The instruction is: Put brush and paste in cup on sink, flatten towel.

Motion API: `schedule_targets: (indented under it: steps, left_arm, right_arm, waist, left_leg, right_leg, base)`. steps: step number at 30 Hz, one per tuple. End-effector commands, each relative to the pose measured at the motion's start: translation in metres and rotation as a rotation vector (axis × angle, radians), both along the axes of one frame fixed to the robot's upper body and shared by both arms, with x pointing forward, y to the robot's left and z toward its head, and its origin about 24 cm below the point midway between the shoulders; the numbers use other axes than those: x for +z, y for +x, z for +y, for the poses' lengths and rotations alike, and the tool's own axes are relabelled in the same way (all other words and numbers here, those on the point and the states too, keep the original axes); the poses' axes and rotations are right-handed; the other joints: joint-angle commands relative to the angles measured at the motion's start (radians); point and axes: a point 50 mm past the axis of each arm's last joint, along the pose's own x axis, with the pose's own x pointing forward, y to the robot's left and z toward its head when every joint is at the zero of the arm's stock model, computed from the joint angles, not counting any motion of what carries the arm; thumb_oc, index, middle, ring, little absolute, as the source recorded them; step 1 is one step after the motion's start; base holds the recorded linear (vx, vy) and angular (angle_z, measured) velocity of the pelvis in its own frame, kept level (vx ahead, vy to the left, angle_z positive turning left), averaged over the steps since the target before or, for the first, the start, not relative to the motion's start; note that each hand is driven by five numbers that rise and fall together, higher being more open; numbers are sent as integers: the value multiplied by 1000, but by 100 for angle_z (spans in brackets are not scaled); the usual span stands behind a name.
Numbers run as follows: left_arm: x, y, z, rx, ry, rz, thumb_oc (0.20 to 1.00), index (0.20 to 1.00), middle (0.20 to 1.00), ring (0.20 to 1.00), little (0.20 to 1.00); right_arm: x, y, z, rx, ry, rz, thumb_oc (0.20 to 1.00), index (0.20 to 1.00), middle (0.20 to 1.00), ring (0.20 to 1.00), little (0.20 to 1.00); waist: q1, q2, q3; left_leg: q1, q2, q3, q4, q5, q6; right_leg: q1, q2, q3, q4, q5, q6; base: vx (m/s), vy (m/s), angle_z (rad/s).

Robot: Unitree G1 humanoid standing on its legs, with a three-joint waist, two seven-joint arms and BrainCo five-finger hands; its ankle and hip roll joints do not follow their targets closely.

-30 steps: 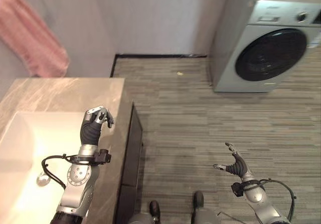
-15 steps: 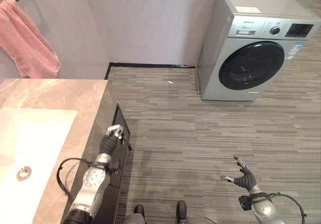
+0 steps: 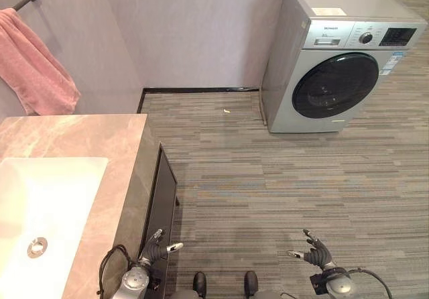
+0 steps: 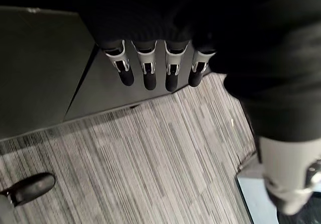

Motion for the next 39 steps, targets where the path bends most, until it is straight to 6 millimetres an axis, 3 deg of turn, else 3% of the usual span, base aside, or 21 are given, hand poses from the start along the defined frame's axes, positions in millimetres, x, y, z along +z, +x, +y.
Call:
schedule_targets:
  steps: [1, 2, 4, 5, 6, 7, 13, 20, 22, 23, 24, 26, 27, 30, 32, 33, 36, 39]
  left_arm:
    - [11, 21, 14, 55, 31, -72, 1000, 1000, 1000, 1000, 1000]
    - [11, 21, 14, 55, 31, -72, 1000, 1000, 1000, 1000, 1000]
    - [23, 31, 17, 83, 24, -145, 1000, 1000, 1000, 1000, 1000]
    - [33, 40, 15, 85, 5, -201, 1000, 1000, 1000, 1000, 1000]
    - [33, 40, 15, 85, 5, -201, 1000, 1000, 1000, 1000, 1000]
    - [36, 45, 11, 70, 6, -219, 1000, 1000, 1000, 1000, 1000]
    - [31, 43, 11, 41, 54, -187, 1000, 1000, 1000, 1000, 1000]
    - [28, 41, 20, 69, 59, -167, 1000, 1000, 1000, 1000, 1000]
    - [26, 39, 24, 62, 80, -150, 1000, 1000, 1000, 1000, 1000]
    - [22, 37, 29, 75, 97, -125, 1000, 1000, 1000, 1000, 1000]
    - [22, 37, 29, 75, 97, -125, 1000, 1000, 1000, 1000, 1000]
    - [23, 38, 34, 85, 116, -126, 1000, 1000, 1000, 1000, 1000]
    - [22, 38, 34, 99, 118, -122, 1000, 1000, 1000, 1000, 1000]
    - [24, 37, 38, 117, 127, -130, 1000, 1000, 1000, 1000, 1000]
    - [26, 38, 42, 146, 117, -140, 1000, 1000, 1000, 1000, 1000]
    - [27, 36, 48, 168, 110, -142, 1000, 1000, 1000, 1000, 1000]
    - [25, 28, 53, 181, 117, -132, 1000, 1000, 1000, 1000, 1000]
    - [23, 24, 54, 182, 121, -124, 1000, 1000, 1000, 1000, 1000]
  right_arm:
    - [15, 25, 3, 2, 45, -102, 1000, 1000, 1000, 1000, 1000]
    - [15, 25, 3, 2, 45, -103, 1000, 1000, 1000, 1000, 1000]
    - [24, 35, 5, 5, 71, -157, 1000, 1000, 1000, 1000, 1000]
    - [32, 40, 0, -6, 67, -200, 1000, 1000, 1000, 1000, 1000]
    - [32, 40, 0, -6, 67, -200, 1000, 1000, 1000, 1000, 1000]
    - [33, 42, -7, -37, 42, -203, 1000, 1000, 1000, 1000, 1000]
    - [21, 32, -7, -94, 73, -154, 1000, 1000, 1000, 1000, 1000]
    - [21, 36, 8, -1, 107, -148, 1000, 1000, 1000, 1000, 1000]
    - [21, 35, 11, 30, 105, -140, 1000, 1000, 1000, 1000, 1000]
    - [24, 35, 14, 62, 103, -157, 1000, 1000, 1000, 1000, 1000]
    - [24, 35, 14, 62, 103, -157, 1000, 1000, 1000, 1000, 1000]
    - [30, 35, 14, 76, 99, -184, 1000, 1000, 1000, 1000, 1000]
    - [29, 31, 9, 37, 114, -191, 1000, 1000, 1000, 1000, 1000]
    - [22, 19, 3, -28, 147, -155, 1000, 1000, 1000, 1000, 1000]
    - [11, 11, 0, -74, 153, -102, 1000, 1000, 1000, 1000, 1000]
    - [10, 12, 1, -32, 129, -82, 1000, 1000, 1000, 1000, 1000]
    - [11, 13, 1, -20, 117, -84, 1000, 1000, 1000, 1000, 1000]
    - [12, 15, 2, -16, 120, -92, 1000, 1000, 1000, 1000, 1000]
  waist:
    - [9, -17, -24]
    - [9, -17, -24]
    - [8, -19, 23]
    - [9, -28, 62]
    - [8, -28, 61]
    - [10, -33, 79]
    - [15, -43, 69]
    - [26, -58, 66]
    - [26, -63, 58]
    - [22, -70, 53]
    - [21, -70, 53]
    - [14, -78, 62]
    - [14, -88, 81]
    - [17, -95, 81]
    - [42, -104, 73]
    - [74, -97, 60]
    - [94, -86, 51]
    - [97, -86, 49]
  left_leg:
    - [-60, -27, -13, 62, -3, -10]
    - [-61, -27, -13, 62, -3, -10]
    - [-106, -35, -11, 169, -47, -6]
    - [-177, -48, -6, 315, -102, -6]
    - [-181, -48, -7, 319, -104, -6]
    - [-217, -46, -10, 407, -144, -8]
    - [-215, -40, -19, 435, -167, 6]
    - [-179, -44, -30, 378, -137, 2]
    - [-163, -34, -31, 331, -109, -6]
    - [-171, -21, -39, 319, -61, -26]
    - [-171, -21, -41, 318, -60, -26]
    - [-223, -9, -44, 399, 0, -50]
    - [-270, -16, -22, 514, 9, -52]
    - [-296, -20, 12, 544, 8, -55]
    - [-352, -29, 28, 501, -5, -53]
    - [-399, -16, 33, 349, 22, -52]
    - [-406, 3, 64, 165, 90, -56]
    - [-412, 22, 125, 132, 98, -58]
  right_leg:
    - [-23, 50, 6, 149, -126, 7]
    - [-25, 50, 6, 151, -127, 7]
    - [-86, 55, -5, 280, -176, 2]
    - [-141, 44, -18, 393, -217, -5]
    - [-144, 44, -18, 398, -219, -5]
    - [-169, 32, -38, 467, -250, -7]
    - [-150, 40, -36, 459, -256, -15]
    - [-124, 53, -24, 423, -243, -21]
    - [-116, 64, -19, 381, -227, -22]
    - [-103, 78, -21, 336, -215, -28]
    - [-102, 78, -22, 334, -214, -28]
    - [-82, 84, -27, 299, -206, -40]
    - [-55, 78, -32, 277, -199, -46]
    - [-27, 73, -33, 262, -204, -48]
    - [6, 70, -30, 235, -209, -43]
    - [49, 92, -15, 199, -220, -36]
    - [104, 108, 8, 179, -244, -27]
    - [132, 102, 15, 174, -263, -20]
  base:
    - [-49, -5, 1]
    - [-111, -30, -3]
    - [-180, -55, -1]
    - [-171, -47, 6]
    - [-120, -68, 16]
    - [1, -47, 15]
    - [46, -34, 5]
    - [53, -30, -2]
    - [81, -107, -11]
    - [61, -113, -13]
    - [79, -148, -5]
    - [65, -151, 11]
    - [58, -146, 26]
    - [154, -84, 26]
    - [310, -65, 9]
    - [411, -20, 22]
    - [373, 43, 6]
    - [333, 115, -22]
